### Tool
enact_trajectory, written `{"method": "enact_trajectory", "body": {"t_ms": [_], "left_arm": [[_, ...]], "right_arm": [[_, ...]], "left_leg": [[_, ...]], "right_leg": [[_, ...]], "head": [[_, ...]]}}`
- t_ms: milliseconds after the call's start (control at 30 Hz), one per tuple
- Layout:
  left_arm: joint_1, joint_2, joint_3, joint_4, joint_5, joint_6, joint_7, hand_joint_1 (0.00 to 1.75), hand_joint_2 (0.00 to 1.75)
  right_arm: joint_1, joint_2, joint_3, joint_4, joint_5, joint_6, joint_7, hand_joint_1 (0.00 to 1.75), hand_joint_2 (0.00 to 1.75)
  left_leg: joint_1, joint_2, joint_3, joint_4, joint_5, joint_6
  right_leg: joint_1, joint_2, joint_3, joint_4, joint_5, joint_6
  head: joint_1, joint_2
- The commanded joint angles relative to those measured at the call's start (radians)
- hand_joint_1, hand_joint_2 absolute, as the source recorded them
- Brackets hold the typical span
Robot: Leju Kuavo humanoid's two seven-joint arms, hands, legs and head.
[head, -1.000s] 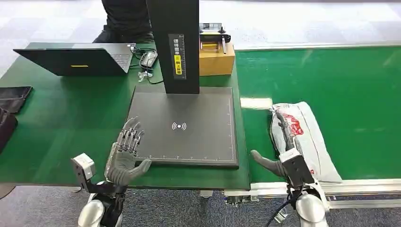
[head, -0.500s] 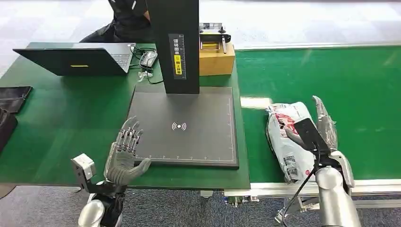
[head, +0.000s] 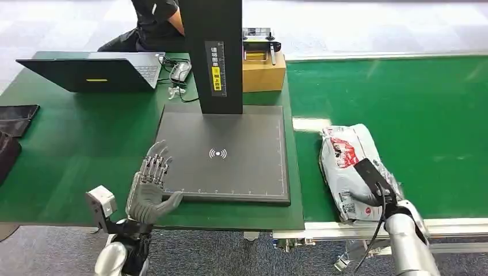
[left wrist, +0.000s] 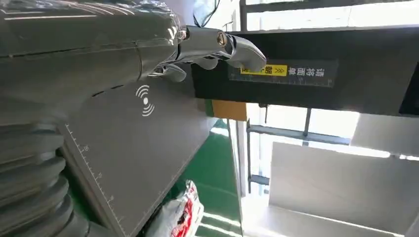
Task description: Moved the parcel from conveyor to table for the left to box.
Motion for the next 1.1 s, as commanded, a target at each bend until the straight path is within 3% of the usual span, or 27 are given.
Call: {"method": "enact_trajectory", "body": {"t_ms": [33, 267, 300, 900, 1100], "left_arm": [[-0.018, 0.034, 0.0, 0.021, -0.005, 0.006, 0.018, 0.0, 1.75], [-0.006, 0.039, -0.01, 0.011, -0.011, 0.03, 0.022, 0.0, 1.75], [-0.001, 0.039, -0.01, 0.003, -0.01, 0.033, 0.024, 0.0, 1.75], [0.016, 0.046, -0.018, -0.01, 0.0, 0.057, 0.033, 0.0, 1.75], [0.029, 0.04, -0.006, -0.03, 0.005, 0.058, 0.033, 0.0, 1.75]], "right_arm": [[-0.013, -0.033, 0.084, 0.211, -0.016, 0.1, 0.052, 0.0, 1.75], [-0.01, -0.054, 0.159, 0.235, -0.004, 0.103, 0.106, 0.05, 1.75], [-0.005, -0.05, 0.16, 0.227, -0.01, 0.099, 0.106, 1.75, 1.75], [0.057, -0.032, 0.181, 0.126, -0.075, 0.071, 0.097, 1.75, 1.75], [0.074, 0.01, 0.143, 0.031, -0.151, 0.05, 0.044, 1.75, 1.75]], "left_leg": [[0.001, 0.0, 0.002, -0.001, 0.0, -0.002], [0.001, -0.001, 0.004, -0.001, 0.0, -0.002], [0.002, -0.002, 0.005, -0.002, 0.001, -0.003], [0.002, -0.003, 0.009, -0.002, 0.0, -0.002], [0.002, -0.002, 0.008, -0.002, 0.0, -0.002]], "right_leg": [[0.001, 0.0, 0.002, -0.002, 0.0, 0.001], [0.001, -0.001, 0.005, -0.002, 0.0, 0.001], [0.001, -0.001, 0.006, -0.003, 0.0, 0.002], [0.002, -0.002, 0.01, -0.004, 0.0, 0.001], [0.002, -0.002, 0.01, -0.004, 0.0, 0.002]], "head": [[0.0, 0.0], [0.0, 0.0], [0.0, 0.0], [0.0, 0.0], [0.0, 0.0]]}}
